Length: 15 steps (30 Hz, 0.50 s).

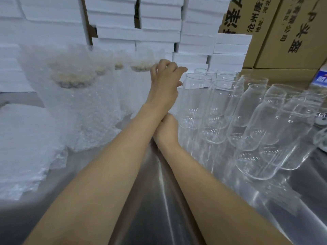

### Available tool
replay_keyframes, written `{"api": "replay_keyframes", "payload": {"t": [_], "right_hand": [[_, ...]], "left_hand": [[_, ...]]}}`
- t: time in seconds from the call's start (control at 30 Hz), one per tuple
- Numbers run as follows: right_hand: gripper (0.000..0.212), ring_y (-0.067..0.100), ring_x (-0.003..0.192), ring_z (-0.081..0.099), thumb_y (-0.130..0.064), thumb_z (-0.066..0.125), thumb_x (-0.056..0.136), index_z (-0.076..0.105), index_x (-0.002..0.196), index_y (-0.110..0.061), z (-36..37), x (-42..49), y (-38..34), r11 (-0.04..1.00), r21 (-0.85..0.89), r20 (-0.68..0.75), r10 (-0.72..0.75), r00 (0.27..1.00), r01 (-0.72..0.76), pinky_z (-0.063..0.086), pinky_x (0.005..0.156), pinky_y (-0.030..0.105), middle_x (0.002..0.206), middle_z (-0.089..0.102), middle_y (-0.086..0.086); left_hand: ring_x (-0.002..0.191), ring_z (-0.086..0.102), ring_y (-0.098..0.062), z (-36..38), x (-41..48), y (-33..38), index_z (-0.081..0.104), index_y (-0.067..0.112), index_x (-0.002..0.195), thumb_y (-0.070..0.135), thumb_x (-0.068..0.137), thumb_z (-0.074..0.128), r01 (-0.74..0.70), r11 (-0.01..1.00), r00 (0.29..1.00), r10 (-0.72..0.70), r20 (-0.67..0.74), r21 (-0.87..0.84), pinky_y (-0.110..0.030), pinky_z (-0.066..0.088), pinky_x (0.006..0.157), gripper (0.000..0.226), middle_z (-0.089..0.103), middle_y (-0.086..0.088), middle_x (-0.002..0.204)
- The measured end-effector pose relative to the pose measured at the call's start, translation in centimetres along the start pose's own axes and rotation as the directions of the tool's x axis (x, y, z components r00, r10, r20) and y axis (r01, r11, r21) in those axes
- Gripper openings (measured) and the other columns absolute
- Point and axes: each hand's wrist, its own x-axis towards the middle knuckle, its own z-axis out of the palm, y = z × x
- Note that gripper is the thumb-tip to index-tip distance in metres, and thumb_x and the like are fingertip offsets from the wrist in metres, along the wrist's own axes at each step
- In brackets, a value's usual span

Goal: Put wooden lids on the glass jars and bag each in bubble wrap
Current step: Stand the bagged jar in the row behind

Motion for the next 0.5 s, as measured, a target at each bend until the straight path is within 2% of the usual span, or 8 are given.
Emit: {"api": "replay_keyframes", "payload": {"t": [0.17,0.33,0.37,0.43,0.5], "right_hand": [[0.027,0.002,0.035,0.042,-0.003,0.041,0.087,0.047,0.062,-0.011,-0.2,-0.5,-0.1,0.998,0.043,0.018,0.036,0.999,-0.037,0.035,0.033,0.018,0.057,0.053,0.003],[0.03,0.012,0.049,0.053,0.0,0.039,0.089,0.057,0.07,-0.015,-0.7,-1.5,-0.7,0.986,0.143,-0.017,0.094,0.995,-0.09,0.044,0.045,0.017,0.065,0.059,0.005],[0.028,0.014,0.051,0.052,0.0,0.039,0.089,0.058,0.072,-0.013,-0.8,-1.8,-0.8,0.982,0.161,-0.024,0.104,0.994,-0.098,0.043,0.046,0.016,0.065,0.058,0.006],[0.026,0.014,0.051,0.052,0.001,0.04,0.089,0.062,0.079,-0.008,-1.0,-2.5,-1.1,0.979,0.171,-0.019,0.115,0.993,-0.11,0.043,0.046,0.016,0.066,0.058,0.007],[0.026,0.01,0.047,0.052,0.0,0.04,0.09,0.064,0.083,-0.006,-1.3,-3.5,-1.4,0.98,0.162,0.001,0.118,0.993,-0.117,0.044,0.047,0.016,0.066,0.058,0.006]], "left_hand": [[0.111,0.046,-0.026,-2.7,0.1,0.7,0.062,0.014,0.125,-0.003,0.085,0.058,0.005,0.99,0.987,-0.027,-0.161,-0.139,-0.02,0.02,0.085,0.043,0.064,-0.002,0.102],[0.102,0.052,-0.032,-6.7,-0.1,2.7,0.066,0.006,0.117,-0.011,0.079,0.059,-0.061,0.972,0.916,-0.036,-0.4,-0.227,-0.021,0.036,0.089,0.042,0.066,-0.007,0.095],[0.102,0.052,-0.034,-7.6,-0.2,3.1,0.067,0.005,0.116,-0.012,0.079,0.059,-0.078,0.969,0.895,-0.036,-0.444,-0.235,-0.023,0.04,0.091,0.042,0.066,-0.008,0.095],[0.102,0.051,-0.034,-9.4,-0.7,3.7,0.067,0.003,0.115,-0.011,0.08,0.059,-0.118,0.966,0.851,-0.022,-0.525,-0.232,-0.037,0.046,0.09,0.038,0.065,-0.009,0.095],[0.103,0.047,-0.029,-11.1,-1.4,4.1,0.065,0.003,0.115,-0.007,0.086,0.056,-0.147,0.965,0.802,-0.012,-0.598,-0.217,-0.044,0.045,0.089,0.032,0.064,-0.009,0.094]]}}
